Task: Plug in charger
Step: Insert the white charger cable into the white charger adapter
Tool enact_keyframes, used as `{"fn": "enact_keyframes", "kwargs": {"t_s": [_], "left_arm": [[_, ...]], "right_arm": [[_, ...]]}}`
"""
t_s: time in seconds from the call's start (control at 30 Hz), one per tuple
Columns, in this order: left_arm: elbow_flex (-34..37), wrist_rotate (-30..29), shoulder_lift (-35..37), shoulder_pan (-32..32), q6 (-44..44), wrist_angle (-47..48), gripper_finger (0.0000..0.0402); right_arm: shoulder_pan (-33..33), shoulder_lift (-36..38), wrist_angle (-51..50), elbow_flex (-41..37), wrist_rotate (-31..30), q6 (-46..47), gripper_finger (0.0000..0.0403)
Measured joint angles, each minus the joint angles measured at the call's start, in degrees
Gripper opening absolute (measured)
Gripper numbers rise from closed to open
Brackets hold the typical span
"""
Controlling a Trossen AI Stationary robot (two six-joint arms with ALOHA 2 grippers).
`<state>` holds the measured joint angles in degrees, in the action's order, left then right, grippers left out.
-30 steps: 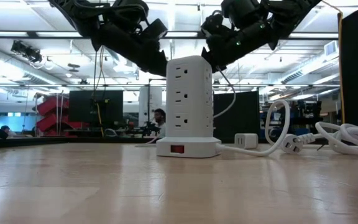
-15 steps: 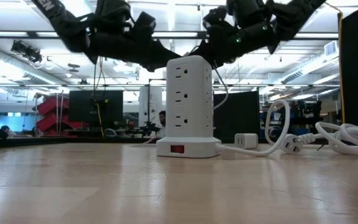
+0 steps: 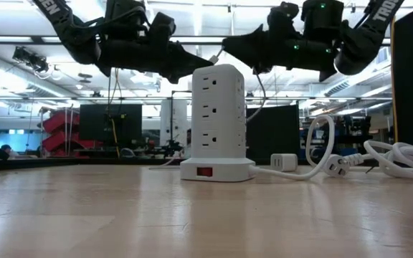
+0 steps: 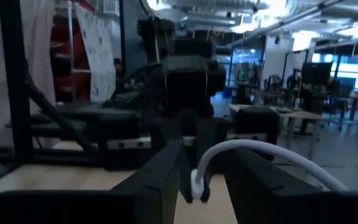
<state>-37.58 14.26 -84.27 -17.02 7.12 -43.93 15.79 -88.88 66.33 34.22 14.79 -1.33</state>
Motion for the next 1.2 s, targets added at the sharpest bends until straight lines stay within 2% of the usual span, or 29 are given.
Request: {"fn": "enact_keyframes", "kwargs": {"t_s": [0.23,0.6,0.73,0.9,1.1,1.2], "left_arm": [[0.0,0.0,0.0,0.1,-0.6,0.1,0.0000],[0.0,-0.1,0.0,-0.1,-1.5,2.0,0.0010],[0.0,0.0,0.0,-0.5,-1.3,4.0,0.0044],[0.0,-0.3,0.0,-1.0,0.2,6.6,0.0104],[0.0,-4.8,0.4,-1.4,0.2,7.3,0.0162],[-2.1,-8.6,0.5,-1.4,0.2,11.2,0.0178]], "right_arm": [[0.0,0.0,-0.8,0.2,0.0,-0.2,0.0009],[0.0,0.0,-2.3,0.3,-1.5,-2.1,0.0001],[0.1,0.0,-3.1,0.3,-2.4,-2.3,0.0000],[0.1,0.0,-5.1,0.3,-3.5,-3.3,0.0000],[0.0,0.0,-9.2,0.3,-6.8,-5.2,0.0000],[0.0,0.0,-9.7,0.3,-7.2,-5.3,0.0000]]}}
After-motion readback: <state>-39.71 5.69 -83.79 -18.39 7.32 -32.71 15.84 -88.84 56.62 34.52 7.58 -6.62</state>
